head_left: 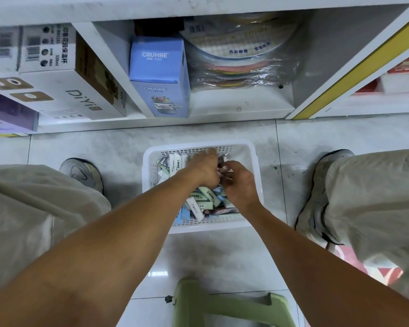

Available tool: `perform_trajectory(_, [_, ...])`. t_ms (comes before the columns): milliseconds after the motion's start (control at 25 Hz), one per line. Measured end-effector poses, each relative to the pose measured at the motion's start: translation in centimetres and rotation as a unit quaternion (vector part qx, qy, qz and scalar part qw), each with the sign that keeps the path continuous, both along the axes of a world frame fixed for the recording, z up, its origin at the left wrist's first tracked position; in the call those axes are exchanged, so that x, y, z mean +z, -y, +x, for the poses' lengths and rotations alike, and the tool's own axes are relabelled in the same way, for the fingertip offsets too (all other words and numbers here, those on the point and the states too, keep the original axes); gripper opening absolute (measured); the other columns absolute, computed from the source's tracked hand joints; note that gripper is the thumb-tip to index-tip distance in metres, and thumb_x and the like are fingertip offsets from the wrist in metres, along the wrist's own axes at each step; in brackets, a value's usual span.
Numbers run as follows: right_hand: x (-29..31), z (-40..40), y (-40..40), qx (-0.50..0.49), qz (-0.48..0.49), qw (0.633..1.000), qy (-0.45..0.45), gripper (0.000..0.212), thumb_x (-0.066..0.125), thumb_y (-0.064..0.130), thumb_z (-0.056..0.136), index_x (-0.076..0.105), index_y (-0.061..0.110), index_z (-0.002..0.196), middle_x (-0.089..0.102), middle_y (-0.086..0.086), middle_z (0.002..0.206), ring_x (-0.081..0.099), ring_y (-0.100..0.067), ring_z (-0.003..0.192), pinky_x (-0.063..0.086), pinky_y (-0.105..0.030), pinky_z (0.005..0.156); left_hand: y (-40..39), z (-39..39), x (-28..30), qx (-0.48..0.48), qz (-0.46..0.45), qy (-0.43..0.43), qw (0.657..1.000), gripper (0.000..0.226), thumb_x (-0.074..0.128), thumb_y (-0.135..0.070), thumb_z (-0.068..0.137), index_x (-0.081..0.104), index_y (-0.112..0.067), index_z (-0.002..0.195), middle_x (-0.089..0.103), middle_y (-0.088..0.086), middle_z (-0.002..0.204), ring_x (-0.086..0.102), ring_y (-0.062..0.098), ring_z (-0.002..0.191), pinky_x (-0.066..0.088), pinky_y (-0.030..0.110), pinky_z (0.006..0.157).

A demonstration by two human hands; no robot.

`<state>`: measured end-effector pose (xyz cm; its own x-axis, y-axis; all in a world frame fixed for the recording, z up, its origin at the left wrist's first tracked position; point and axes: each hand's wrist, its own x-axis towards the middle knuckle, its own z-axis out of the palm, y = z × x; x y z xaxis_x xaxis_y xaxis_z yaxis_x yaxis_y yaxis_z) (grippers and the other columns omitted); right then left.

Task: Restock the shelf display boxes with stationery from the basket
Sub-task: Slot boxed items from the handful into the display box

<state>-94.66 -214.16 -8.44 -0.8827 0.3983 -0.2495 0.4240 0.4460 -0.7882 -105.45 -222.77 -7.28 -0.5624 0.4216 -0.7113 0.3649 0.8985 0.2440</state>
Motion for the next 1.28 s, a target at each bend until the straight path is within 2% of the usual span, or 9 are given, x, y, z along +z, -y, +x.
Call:
perform_trajectory(160, [0.0,-0.3,-0.8,0.048,0.049,0.996,0.049,0.021,0.083,0.011,0.078,0.078,0.011,0.099,0.066,-0.002,0.106,0.057,-0.015,0.091,0.048,-0.024,0.079,0.8,0.0,0.4,-0.025,-0.008,-0.002,1.0,0.079,0.069,-0.01,0.077,0.025,-0.005,0.143,0.06,0.014,0.115,0.059,0.033,0.106,0.048,0.036,0.076])
perform_trajectory(360, [0.0,-0.3,-1.3,0.028,-0.007,0.996,0.086,0.024,0.075,0.002,0.081,0.074,0.015,0.101,0.071,0.0,0.099,0.061,-0.009,0.083,0.047,-0.01,0.077,1.1,0.7,0.7,-0.058,0.007,-0.06,0.997,0.067,0.072,-0.009,0.073,0.037,-0.006,0.13,0.044,-0.001,0.072,0.053,0.026,0.076,0.042,0.034,0.063])
perform_trajectory(560, [1.0,-0.8,-2.3,0.072,0.027,0.996,0.05,0.022,0.079,0.02,0.085,0.074,0.014,0.106,0.07,0.0,0.097,0.061,-0.012,0.081,0.051,-0.024,0.078,2.9,-0.6,1.4,0.0,0.045,0.01,0.999,0.059,0.071,-0.005,0.073,0.041,-0.008,0.123,0.05,0.001,0.082,0.055,0.02,0.076,0.04,0.028,0.052])
perform_trajectory(760, [3.3,-1.6,-2.6,0.13,0.07,0.988,0.043,0.017,0.071,0.022,0.092,0.068,0.006,0.094,0.066,-0.004,0.085,0.054,-0.015,0.077,0.042,-0.028,0.071,5.7,-1.0,3.1,0.111,0.092,0.127,0.981,0.051,0.082,-0.009,0.067,0.054,-0.012,0.11,0.063,0.006,0.103,0.063,0.02,0.089,0.056,0.033,0.074])
perform_trajectory(920, [6.7,-3.2,-2.7,0.036,-0.073,0.996,0.02,0.023,0.064,0.012,0.096,0.051,-0.001,0.083,0.042,-0.001,0.063,0.041,-0.015,0.061,0.036,-0.03,0.06,7.7,-1.3,6.3,0.226,0.178,0.178,0.941,0.039,0.084,0.002,0.063,0.068,-0.004,0.098,0.073,0.021,0.1,0.071,0.027,0.081,0.057,0.041,0.077])
perform_trajectory(1000, [8.4,-3.8,-2.8,0.013,-0.161,0.986,0.032,0.017,0.06,0.011,0.099,0.052,-0.003,0.092,0.047,-0.009,0.069,0.051,-0.022,0.061,0.046,-0.034,0.059,8.2,-1.4,8.5,0.239,0.208,0.193,0.929,0.036,0.083,0.005,0.064,0.07,-0.004,0.095,0.073,0.021,0.1,0.071,0.03,0.085,0.056,0.048,0.082])
perform_trajectory(1080, [10.7,-4.0,-3.0,0.003,-0.215,0.976,0.034,0.013,0.059,0.011,0.1,0.059,-0.001,0.104,0.056,-0.009,0.077,0.065,-0.026,0.062,0.053,-0.033,0.054,8.7,-1.5,11.1,0.241,0.248,0.199,0.917,0.036,0.08,0.008,0.065,0.069,-0.007,0.096,0.074,0.017,0.094,0.071,0.023,0.081,0.059,0.036,0.07])
perform_trajectory(1160, [13.7,-4.2,-3.6,0.019,-0.221,0.975,0.019,0.015,0.066,0.01,0.096,0.065,0.002,0.109,0.063,-0.006,0.073,0.063,-0.019,0.049,0.045,-0.025,0.043,9.2,-1.7,14.4,0.222,0.289,0.211,0.907,0.034,0.078,0.012,0.066,0.069,-0.01,0.091,0.075,0.007,0.081,0.071,0.015,0.07,0.052,0.023,0.055])
perform_trajectory(1280, [19.3,-4.9,-4.6,0.058,-0.211,0.975,-0.027,0.018,0.074,0.006,0.089,0.067,-0.001,0.103,0.067,-0.016,0.07,0.055,-0.018,0.046,0.04,-0.023,0.043,10.1,-2.1,20.1,0.201,0.323,0.197,0.904,0.033,0.077,0.011,0.069,0.065,-0.011,0.091,0.07,0.006,0.075,0.067,0.015,0.062,0.048,0.024,0.049])
